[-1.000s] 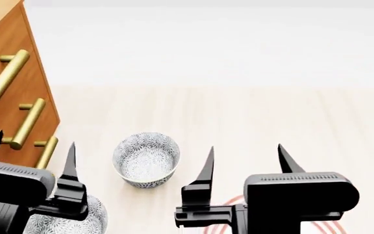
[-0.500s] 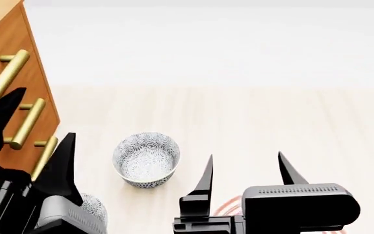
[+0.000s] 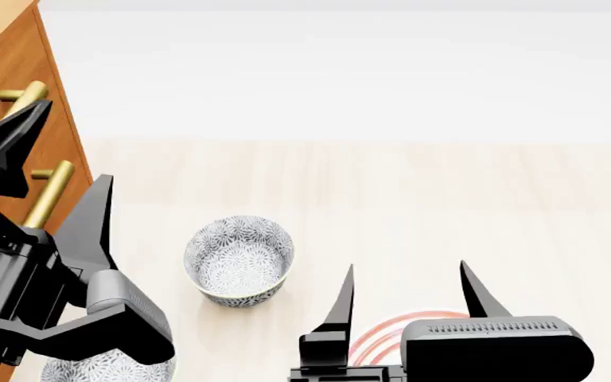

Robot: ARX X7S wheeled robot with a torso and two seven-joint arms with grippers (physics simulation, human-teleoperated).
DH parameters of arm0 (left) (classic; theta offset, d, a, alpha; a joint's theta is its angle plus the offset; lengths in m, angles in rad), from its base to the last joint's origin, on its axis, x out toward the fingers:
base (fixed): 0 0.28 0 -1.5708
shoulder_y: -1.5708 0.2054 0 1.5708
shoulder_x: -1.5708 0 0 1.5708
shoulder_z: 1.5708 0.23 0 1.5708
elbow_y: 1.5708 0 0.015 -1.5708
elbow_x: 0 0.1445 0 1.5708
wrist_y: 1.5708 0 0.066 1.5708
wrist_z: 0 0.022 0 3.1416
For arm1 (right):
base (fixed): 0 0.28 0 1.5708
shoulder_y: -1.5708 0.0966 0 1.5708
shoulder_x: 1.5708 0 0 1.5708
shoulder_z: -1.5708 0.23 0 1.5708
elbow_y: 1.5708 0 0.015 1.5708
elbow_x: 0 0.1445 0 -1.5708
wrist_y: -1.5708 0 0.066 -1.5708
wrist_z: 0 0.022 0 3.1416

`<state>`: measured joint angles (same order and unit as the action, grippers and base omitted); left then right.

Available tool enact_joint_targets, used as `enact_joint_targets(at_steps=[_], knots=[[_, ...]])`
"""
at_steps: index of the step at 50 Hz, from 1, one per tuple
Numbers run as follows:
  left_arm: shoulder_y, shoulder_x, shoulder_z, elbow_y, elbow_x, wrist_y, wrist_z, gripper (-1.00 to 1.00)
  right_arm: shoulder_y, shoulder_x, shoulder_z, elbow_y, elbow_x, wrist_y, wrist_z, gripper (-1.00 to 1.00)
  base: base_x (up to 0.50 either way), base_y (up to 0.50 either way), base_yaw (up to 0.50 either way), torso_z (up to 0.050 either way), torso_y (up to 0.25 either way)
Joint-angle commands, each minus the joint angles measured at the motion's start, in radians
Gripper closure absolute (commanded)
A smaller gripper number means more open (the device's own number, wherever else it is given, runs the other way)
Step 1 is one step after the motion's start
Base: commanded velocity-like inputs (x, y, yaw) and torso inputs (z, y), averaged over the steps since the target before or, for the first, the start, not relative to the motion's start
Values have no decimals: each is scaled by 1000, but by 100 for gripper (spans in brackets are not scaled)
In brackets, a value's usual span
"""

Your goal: Open the top drawer of the cabinet.

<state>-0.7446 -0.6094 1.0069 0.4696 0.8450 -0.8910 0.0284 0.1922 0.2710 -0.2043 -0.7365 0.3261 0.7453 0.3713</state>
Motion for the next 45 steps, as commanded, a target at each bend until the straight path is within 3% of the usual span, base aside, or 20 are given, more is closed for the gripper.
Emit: enact_joint_targets(at_steps=[1, 27, 45], knots=[[-76, 33, -31, -166, -69, 52, -20, -100, -7, 8, -2, 5, 0, -10, 3, -100, 0, 0, 0, 0, 0], [-125, 88, -67, -534, -182, 163, -110, -100, -18, 16, -7, 47, 3, -42, 5, -100, 0, 0, 0, 0, 0], [-150, 100, -79, -678, -198, 190, -156, -100, -20, 17, -22, 81, 1, -70, 4, -100, 0, 0, 0, 0, 0]])
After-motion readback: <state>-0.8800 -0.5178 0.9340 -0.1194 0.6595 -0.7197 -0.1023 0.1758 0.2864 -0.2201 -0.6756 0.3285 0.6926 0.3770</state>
